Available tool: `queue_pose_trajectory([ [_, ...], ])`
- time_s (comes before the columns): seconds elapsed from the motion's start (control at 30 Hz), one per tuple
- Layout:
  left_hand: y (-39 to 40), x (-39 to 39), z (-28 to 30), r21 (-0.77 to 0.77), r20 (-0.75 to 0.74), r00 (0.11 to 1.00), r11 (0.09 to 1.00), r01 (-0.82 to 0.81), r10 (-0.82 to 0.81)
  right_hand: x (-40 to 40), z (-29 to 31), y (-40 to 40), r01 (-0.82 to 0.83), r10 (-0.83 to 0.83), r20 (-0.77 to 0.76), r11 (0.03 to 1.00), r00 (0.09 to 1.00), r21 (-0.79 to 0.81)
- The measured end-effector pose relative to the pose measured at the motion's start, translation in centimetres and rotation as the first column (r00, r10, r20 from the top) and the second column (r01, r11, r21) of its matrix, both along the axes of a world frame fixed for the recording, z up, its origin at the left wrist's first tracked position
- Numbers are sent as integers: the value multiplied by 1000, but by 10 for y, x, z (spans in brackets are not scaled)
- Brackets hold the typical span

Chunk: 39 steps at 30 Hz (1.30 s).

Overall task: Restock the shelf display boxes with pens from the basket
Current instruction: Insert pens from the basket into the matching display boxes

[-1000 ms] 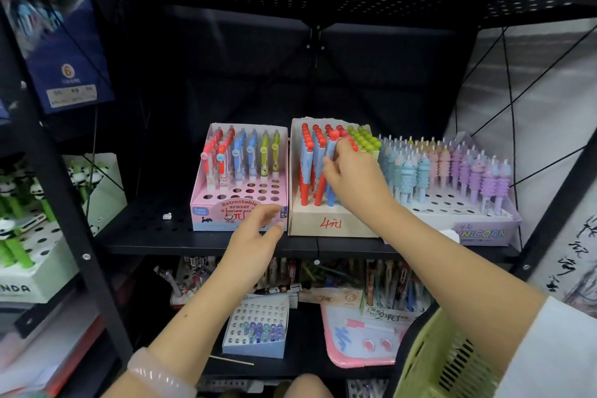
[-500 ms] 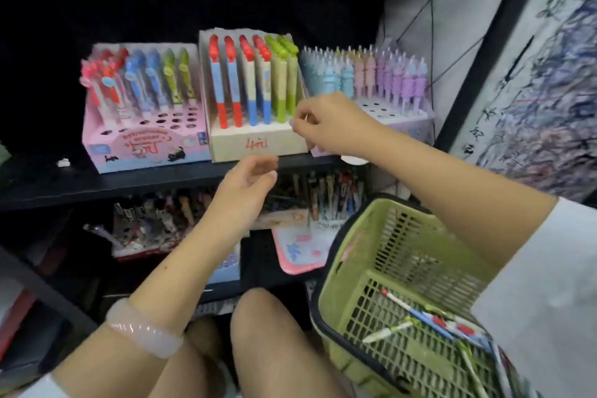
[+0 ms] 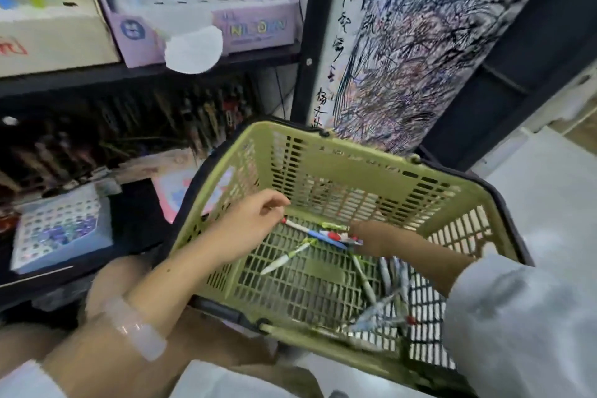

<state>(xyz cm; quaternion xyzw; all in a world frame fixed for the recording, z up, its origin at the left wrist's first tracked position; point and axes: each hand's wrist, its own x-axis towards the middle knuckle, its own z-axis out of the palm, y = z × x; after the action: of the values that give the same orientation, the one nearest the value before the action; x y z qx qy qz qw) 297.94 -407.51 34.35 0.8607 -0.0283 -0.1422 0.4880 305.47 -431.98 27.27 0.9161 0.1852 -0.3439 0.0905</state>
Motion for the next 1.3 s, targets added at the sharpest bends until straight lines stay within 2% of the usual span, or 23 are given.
queue_pose_trajectory([
  [0.17,3,3,-12,36,-35,999,999,-17,18,-13,-58,-5,176,-186,243,982,952,64],
  [0.23,5,1,-13,33,-50,998,999,-30,32,-19,-71,1,174,-197,350,980,916,96],
  [0.3,7,0,-14,15,-75,997,1000,-22,23,-21,-79,1,175,-223,390,972,894,155],
  [0.47,8,-1,-14,2,-106,994,1000,11,-10,-9,-82,-8,122,-178,380,979,908,166],
  [0.63,9,-3,-13,-13,-120,993,1000,-10,9,3,-76,-13,27,-24,285,1000,958,-10],
  [0.73,8,-5,-12,-25,-122,992,999,-24,21,4,-76,-2,29,-3,240,994,971,-104],
  [0.8,8,-6,-11,-31,-125,992,999,-32,28,3,-76,2,59,-39,208,994,977,-94],
  [0.9,8,-8,-11,-28,-126,992,999,-33,30,4,-64,0,28,-24,237,999,971,-15],
  [0.97,7,-7,-10,-21,-118,993,1000,-21,18,7,-49,-2,-8,-35,308,990,951,138],
  [1.07,4,-6,-9,-26,-111,994,1000,-10,7,11,-20,-9,46,-198,335,910,921,412],
  [1.17,3,-7,-9,-35,-111,994,999,-6,2,2,0,-26,102,-292,290,843,911,529],
  [1.3,4,-7,-10,-30,-116,993,1000,-9,5,-14,14,-33,133,-430,309,739,848,660],
])
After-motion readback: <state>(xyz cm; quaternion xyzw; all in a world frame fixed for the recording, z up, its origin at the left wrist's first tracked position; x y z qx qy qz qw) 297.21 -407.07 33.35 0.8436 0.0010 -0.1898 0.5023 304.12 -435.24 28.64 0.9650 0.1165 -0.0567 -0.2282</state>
